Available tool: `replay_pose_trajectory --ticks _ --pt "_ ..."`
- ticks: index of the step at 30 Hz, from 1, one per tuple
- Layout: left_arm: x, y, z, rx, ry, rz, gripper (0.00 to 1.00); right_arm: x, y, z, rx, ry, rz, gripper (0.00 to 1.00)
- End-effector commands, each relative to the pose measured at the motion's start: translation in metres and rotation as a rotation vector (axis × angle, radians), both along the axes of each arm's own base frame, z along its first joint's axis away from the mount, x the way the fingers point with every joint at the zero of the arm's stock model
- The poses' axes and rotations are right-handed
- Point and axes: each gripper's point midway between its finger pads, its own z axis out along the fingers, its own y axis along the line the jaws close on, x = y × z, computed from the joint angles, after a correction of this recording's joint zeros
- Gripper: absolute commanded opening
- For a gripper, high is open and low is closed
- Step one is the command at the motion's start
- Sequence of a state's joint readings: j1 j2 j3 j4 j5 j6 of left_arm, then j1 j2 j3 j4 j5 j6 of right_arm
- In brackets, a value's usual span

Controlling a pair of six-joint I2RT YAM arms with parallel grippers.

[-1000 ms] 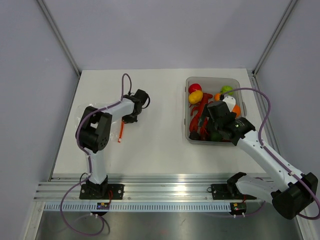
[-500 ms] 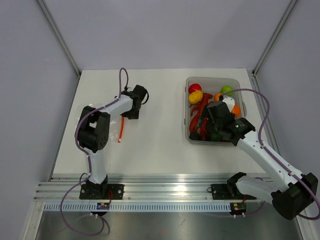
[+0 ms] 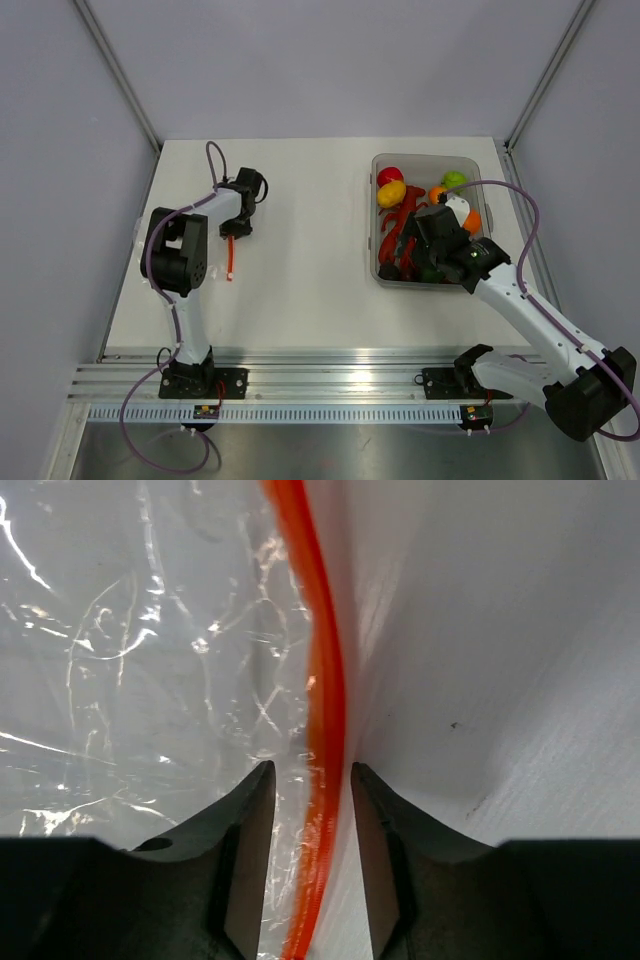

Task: Place the food in the zip-top bag and seal the zipper
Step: Pick up the zipper food storage bag at the center of the board.

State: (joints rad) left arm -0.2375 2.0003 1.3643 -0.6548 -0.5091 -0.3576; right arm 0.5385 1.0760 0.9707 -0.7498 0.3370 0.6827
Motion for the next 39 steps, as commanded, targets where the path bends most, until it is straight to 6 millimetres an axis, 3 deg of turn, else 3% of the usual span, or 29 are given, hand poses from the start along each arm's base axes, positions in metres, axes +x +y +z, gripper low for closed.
replay_pose_trajectory --ticks 1,9,12,17,21,26,31,36,38,39 --pt "-0.002 -0.013 -0.009 -0.125 0.013 -0.024 0.37 0.003 0.004 0.011 0.043 -0.04 -0.006 1.0" --pt "-0.003 -0.01 -0.013 -0.203 0.024 0.002 0.16 0.001 0.003 0.013 0.047 -0.044 -0.008 0.99" --pt "-0.003 -0.01 -0.013 -0.203 0.026 -0.001 0.01 0.0 0.002 0.014 0.049 -0.046 -0.01 1.0" --pt "-0.003 -0.02 -0.005 -0.25 0.02 -0.026 0.0 -0.001 0.001 0.015 0.05 -0.047 -0.014 0.99" --pt "0.001 -0.053 0.03 -0.345 -0.053 -0.12 0.0 0.001 0.003 0.017 0.054 -0.05 -0.009 0.99" --pt "-0.014 -0.097 0.059 -0.476 -0.081 -0.223 0.0 0.008 0.014 0.022 0.083 -0.059 0.026 0.99" --pt "-0.041 -0.152 0.099 -0.69 -0.133 -0.346 0.0 0.016 0.044 0.03 0.157 -0.06 0.112 0.99" --pt "-0.065 -0.198 0.132 -0.891 -0.158 -0.419 0.0 0.024 0.105 0.053 0.286 -0.107 0.259 0.99" --pt "-0.074 -0.212 0.141 -0.966 -0.15 -0.439 0.0 0.028 0.131 0.057 0.317 -0.11 0.303 0.99" --pt "-0.075 -0.216 0.143 -0.979 -0.154 -0.443 0.0 0.03 0.142 0.049 0.332 -0.081 0.309 1.0"
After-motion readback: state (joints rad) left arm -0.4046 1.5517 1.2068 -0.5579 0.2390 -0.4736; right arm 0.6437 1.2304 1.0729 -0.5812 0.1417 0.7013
